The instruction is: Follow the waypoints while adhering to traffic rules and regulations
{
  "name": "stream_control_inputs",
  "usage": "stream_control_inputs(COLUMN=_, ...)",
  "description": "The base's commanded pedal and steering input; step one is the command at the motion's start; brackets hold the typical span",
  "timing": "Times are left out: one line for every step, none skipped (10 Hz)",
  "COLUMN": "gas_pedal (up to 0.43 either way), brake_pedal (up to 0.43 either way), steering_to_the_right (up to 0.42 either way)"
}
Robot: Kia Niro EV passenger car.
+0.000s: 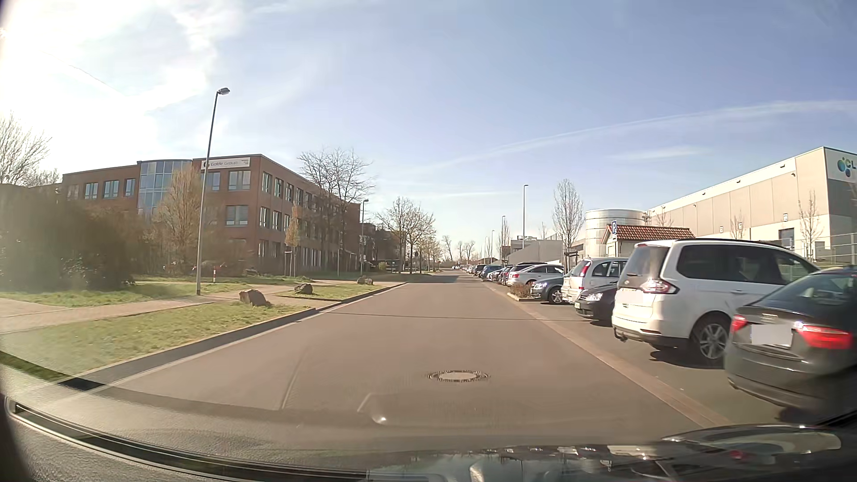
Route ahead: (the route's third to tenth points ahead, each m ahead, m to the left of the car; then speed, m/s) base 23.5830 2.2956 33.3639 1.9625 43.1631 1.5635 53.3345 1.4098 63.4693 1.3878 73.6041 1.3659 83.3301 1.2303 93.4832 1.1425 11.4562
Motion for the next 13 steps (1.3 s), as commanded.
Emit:
stream_control_inputs(gas_pedal=0.240, brake_pedal=0.000, steering_to_the_right=-0.001)
stream_control_inputs(gas_pedal=0.240, brake_pedal=0.000, steering_to_the_right=-0.001)
stream_control_inputs(gas_pedal=0.240, brake_pedal=0.000, steering_to_the_right=-0.001)
stream_control_inputs(gas_pedal=0.240, brake_pedal=0.000, steering_to_the_right=0.000)
stream_control_inputs(gas_pedal=0.240, brake_pedal=0.000, steering_to_the_right=0.000)
stream_control_inputs(gas_pedal=0.240, brake_pedal=0.000, steering_to_the_right=0.000)
stream_control_inputs(gas_pedal=0.240, brake_pedal=0.000, steering_to_the_right=0.001)
stream_control_inputs(gas_pedal=0.228, brake_pedal=0.000, steering_to_the_right=0.001)
stream_control_inputs(gas_pedal=0.228, brake_pedal=0.000, steering_to_the_right=0.001)
stream_control_inputs(gas_pedal=0.228, brake_pedal=0.000, steering_to_the_right=0.001)
stream_control_inputs(gas_pedal=0.228, brake_pedal=0.000, steering_to_the_right=0.001)
stream_control_inputs(gas_pedal=0.228, brake_pedal=0.000, steering_to_the_right=0.001)
stream_control_inputs(gas_pedal=0.228, brake_pedal=0.000, steering_to_the_right=0.001)
